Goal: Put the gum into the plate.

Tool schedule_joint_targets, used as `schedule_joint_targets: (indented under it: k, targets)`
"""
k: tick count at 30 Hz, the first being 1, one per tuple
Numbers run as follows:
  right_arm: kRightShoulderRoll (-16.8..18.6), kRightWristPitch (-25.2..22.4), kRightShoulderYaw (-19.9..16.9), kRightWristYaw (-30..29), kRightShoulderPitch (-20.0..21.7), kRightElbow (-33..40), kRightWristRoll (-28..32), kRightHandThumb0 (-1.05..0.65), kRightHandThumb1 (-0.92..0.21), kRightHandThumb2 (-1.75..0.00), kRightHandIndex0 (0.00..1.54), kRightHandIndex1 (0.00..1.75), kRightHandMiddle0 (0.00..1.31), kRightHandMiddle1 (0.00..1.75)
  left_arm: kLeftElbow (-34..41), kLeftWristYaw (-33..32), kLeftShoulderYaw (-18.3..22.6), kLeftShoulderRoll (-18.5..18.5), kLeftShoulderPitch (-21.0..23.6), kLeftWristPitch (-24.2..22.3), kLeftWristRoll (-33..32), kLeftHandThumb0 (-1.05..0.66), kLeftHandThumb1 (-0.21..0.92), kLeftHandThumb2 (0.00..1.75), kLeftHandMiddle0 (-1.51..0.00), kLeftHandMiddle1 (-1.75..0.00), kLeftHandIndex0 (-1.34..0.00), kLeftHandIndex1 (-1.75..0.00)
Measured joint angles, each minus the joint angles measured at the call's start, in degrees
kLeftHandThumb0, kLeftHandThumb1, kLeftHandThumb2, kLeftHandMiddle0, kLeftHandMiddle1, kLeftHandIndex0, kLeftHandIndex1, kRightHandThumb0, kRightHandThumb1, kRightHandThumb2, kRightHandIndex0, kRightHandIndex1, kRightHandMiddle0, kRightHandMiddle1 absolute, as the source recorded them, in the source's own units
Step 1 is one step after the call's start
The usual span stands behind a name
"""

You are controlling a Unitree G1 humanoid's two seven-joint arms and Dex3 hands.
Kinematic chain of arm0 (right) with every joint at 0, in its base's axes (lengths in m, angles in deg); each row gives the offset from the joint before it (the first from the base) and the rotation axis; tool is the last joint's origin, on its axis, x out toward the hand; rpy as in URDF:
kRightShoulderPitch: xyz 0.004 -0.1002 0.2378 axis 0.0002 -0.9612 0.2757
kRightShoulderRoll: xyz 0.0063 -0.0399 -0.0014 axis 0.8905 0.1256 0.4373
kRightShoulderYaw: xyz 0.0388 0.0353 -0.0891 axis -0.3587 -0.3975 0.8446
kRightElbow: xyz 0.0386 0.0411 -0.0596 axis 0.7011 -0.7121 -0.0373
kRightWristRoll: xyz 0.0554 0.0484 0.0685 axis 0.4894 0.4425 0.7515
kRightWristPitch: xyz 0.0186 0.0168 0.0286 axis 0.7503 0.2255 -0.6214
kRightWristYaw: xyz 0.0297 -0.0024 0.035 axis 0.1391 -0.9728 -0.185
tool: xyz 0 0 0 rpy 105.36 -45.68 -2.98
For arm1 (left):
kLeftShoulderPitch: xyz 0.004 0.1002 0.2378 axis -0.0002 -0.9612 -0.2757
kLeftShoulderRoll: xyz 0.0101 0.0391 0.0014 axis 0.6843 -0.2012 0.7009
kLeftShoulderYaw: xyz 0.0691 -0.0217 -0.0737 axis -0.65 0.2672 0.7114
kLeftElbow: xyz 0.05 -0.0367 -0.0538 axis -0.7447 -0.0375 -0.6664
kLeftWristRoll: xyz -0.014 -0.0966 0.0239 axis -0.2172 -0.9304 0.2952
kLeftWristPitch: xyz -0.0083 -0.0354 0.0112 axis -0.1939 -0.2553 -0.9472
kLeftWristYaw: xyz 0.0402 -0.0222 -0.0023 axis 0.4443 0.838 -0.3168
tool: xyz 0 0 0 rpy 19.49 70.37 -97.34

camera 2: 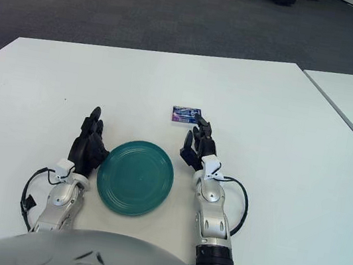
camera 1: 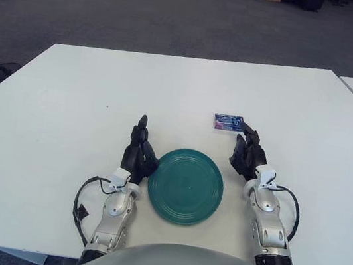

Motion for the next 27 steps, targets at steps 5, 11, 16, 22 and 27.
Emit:
schedule_joint_targets:
  k: [5,11,16,22,27]
  targets:
    - [-0.93,-3.37,-0.64,-0.01,4.97,-1.25,-0.40,-0.77,-0.92,-0.91,0.21,0.02,0.00,0.50,-1.52,-0.36,-0.11,-0.09,1.23,1.17,0.08,-1.03,0.92,1.11,-0.01,0.00,0.00,-0.21]
    - [-4.85,-2.30,3.46,-0.48,9.30,-2.62,-7.05,-0.76,-0.92,-0.76,0.29,0.04,0.00,0.65,-3.23,-1.06,-0.12,-0.19,2.44,2.67,0.32,-1.01,0.92,1.10,-0.02,-0.01,0.00,-0.24]
    - [-8.53,3.04,7.79,-4.28,15.03,-7.02,-15.92,-0.74,-0.92,-0.68,0.32,0.04,0.00,0.74,-4.72,-1.22,-0.42,-0.24,3.46,4.09,1.11,-1.01,0.92,1.09,-0.02,0.00,0.00,-0.23]
    - [-14.22,9.80,13.82,-9.24,22.77,-12.72,-27.61,-0.74,-0.92,-0.61,0.34,0.04,0.00,0.80,-5.37,-1.31,-0.70,-0.28,3.84,4.87,1.26,-1.01,0.92,1.07,-0.01,0.00,0.00,-0.22]
    - [-15.60,11.32,18.04,-10.05,27.60,-16.72,-33.33,-0.72,-0.92,-0.55,0.36,0.04,0.00,0.84,-5.67,-1.84,-0.57,-0.32,3.92,5.40,1.26,-1.02,0.92,1.05,-0.02,-0.01,0.00,-0.24]
